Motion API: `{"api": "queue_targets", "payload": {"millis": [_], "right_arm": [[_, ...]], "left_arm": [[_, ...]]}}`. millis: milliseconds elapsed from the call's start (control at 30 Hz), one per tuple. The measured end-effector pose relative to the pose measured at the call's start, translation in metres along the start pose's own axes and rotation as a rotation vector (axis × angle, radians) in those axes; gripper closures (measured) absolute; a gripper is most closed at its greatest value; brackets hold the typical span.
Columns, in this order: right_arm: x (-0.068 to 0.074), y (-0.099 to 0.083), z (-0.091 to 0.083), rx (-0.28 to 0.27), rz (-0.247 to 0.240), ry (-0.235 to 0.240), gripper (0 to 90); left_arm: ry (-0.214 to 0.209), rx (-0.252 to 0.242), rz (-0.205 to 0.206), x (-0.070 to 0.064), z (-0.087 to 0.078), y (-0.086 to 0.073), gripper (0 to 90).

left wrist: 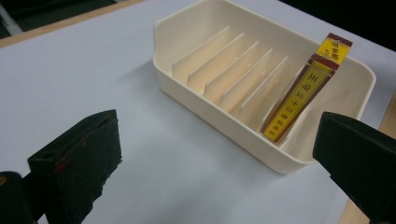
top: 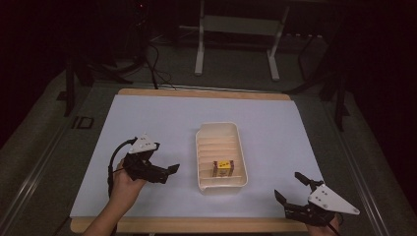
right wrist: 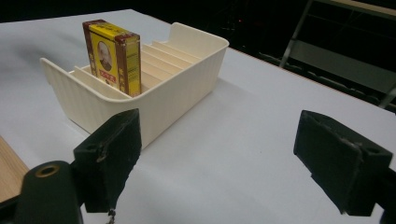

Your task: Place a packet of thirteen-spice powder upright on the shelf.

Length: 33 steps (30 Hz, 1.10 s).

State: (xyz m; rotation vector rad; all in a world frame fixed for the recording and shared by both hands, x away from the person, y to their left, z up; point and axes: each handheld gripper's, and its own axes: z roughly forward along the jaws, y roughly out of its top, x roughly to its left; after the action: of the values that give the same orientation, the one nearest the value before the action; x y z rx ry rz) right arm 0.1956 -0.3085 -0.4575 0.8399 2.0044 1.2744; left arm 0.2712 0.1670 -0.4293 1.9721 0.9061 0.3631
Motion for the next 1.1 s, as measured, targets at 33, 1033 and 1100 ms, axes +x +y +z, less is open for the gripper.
{"api": "queue_targets", "payload": {"millis": [33,1033,1100], "right_arm": [[0.0,0.0,0.0,0.0,-0.001,0.0,15.1],[0.001,0.0,0.0,0.0,-0.002,-0.002,15.1],[0.001,0.0,0.0,0.0,-0.003,-0.001,15.1]], "left_arm": [[0.0,-0.007,-0.005,0.0,-0.001,-0.002,1.2],[0.077,0.017,-0.028,-0.001,-0.017,-0.055,1.2],[0.084,0.005,-0.033,-0.001,-0.018,-0.055,1.2]]}}
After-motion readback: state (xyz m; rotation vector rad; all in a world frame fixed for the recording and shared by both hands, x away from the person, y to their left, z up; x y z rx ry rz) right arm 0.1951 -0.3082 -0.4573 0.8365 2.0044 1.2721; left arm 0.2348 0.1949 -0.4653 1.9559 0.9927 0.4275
